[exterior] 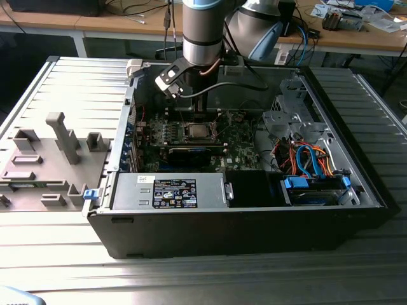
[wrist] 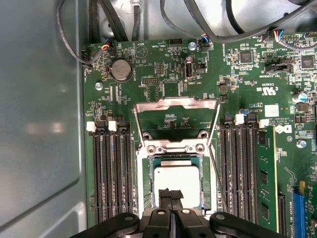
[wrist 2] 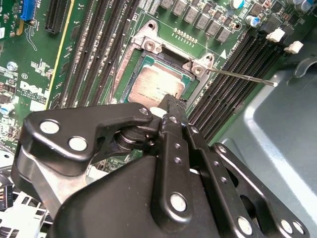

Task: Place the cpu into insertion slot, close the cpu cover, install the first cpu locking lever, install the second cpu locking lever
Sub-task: 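Place the cpu into insertion slot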

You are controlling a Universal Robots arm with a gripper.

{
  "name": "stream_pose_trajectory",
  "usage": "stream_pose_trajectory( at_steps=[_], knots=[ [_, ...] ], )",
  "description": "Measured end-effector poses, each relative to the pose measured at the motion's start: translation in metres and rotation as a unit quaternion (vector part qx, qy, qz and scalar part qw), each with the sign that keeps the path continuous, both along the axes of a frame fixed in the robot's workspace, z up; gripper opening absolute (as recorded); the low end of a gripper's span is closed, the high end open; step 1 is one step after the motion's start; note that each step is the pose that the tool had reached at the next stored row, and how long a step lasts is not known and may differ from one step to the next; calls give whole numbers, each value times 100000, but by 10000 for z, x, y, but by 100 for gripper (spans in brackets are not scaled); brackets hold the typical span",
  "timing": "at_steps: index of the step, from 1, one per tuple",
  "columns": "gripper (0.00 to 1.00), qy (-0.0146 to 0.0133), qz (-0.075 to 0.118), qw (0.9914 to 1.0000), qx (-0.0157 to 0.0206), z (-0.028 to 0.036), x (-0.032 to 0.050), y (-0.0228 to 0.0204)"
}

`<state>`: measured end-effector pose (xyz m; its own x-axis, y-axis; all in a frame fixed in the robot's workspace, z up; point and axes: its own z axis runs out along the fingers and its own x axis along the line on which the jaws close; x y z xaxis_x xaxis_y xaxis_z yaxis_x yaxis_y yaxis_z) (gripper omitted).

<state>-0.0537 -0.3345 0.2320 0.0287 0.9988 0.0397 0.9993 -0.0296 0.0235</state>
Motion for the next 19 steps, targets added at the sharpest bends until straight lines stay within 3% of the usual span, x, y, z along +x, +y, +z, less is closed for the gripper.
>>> stream_pose_trajectory(
  at_steps=[19],
  knots=[
    [11, -2, -1, 100000, 277, 39, 0, 0]
  ],
)
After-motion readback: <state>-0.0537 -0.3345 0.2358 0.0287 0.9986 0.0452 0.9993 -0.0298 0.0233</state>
